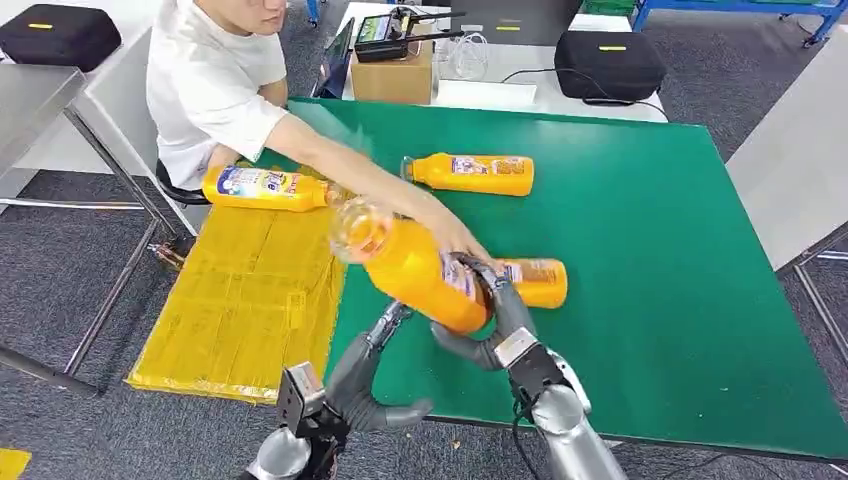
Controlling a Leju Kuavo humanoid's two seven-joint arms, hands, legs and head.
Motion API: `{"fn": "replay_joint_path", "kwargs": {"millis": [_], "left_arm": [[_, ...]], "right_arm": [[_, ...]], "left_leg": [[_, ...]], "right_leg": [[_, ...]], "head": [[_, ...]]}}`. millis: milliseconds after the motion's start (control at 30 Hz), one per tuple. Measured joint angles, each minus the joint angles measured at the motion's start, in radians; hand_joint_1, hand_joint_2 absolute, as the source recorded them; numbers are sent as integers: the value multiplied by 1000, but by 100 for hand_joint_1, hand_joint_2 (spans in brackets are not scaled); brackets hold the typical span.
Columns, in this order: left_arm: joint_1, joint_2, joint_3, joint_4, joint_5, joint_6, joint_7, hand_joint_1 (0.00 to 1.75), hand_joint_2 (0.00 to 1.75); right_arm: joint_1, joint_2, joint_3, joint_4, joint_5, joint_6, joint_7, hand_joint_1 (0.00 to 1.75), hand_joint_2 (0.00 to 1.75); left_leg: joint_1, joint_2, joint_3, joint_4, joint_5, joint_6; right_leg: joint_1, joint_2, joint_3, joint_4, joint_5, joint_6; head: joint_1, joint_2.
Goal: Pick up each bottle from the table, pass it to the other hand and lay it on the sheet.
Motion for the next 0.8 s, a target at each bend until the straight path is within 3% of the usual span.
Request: {"fn": "replay_joint_path", "kwargs": {"millis": [300, 400, 467, 633, 667, 700, 733, 767, 800], "left_arm": [[5, -11, 14, -14, 94, 17, 25, 0, 175], [6, -36, 35, -37, 294, 21, 100, 0, 175], [30, -43, 40, -68, 351, 99, 101, 0, 175], [40, -43, 30, -87, 360, 182, 69, 0, 175], [41, -43, 26, -93, 372, 182, 68, 150, 175], [43, -42, 24, -98, 390, 168, 73, 175, 175], [43, -40, 22, -104, 417, 138, 80, 175, 175], [43, -37, 19, -106, 448, 101, 87, 175, 175], [43, -34, 18, -107, 463, 83, 93, 175, 175]], "right_arm": [[-7, 0, 45, 35, 67, -13, -29, 175, 175], [13, 8, 144, 85, 143, -80, -67, 175, 175], [13, 23, 213, 120, 135, -146, -75, 175, 175], [0, 23, 242, 136, 109, -159, -70, 175, 175], [-2, 23, 247, 138, 102, -159, -69, 143, 175], [-4, 23, 250, 140, 96, -159, -69, 0, 175], [-5, 23, 254, 141, 86, -159, -69, 0, 175], [-7, 23, 257, 145, 80, -159, -66, 0, 0], [-7, 23, 259, 150, 76, -158, -61, 0, 0]], "left_leg": [[0, 0, 0, 0, 0, 0], [0, 0, -1, 0, 0, 0], [0, 1, -2, 0, 0, 0], [0, 0, -2, 0, 0, 0], [0, 0, -2, 0, 0, 0], [0, 0, -2, 0, 0, 0], [0, 1, -2, 0, 0, 0], [0, 1, -2, 0, 0, 0], [0, 1, -2, 0, 0, 0]], "right_leg": [[0, 0, 0, 0, 0, 0], [0, -1, -1, 0, 0, 0], [0, 0, -3, 0, 0, 0], [0, 0, -3, 0, 0, 0], [0, 0, -3, 0, 0, 0], [0, 0, -3, 0, 0, 0], [0, 0, -3, 0, 0, 0], [0, 0, -3, 0, 0, 0], [0, 0, -3, 0, 0, 0]], "head": [[0, 0], [0, 0], [0, 0], [0, 0], [0, 0], [0, 0], [0, 0], [0, 0], [0, 0]]}}
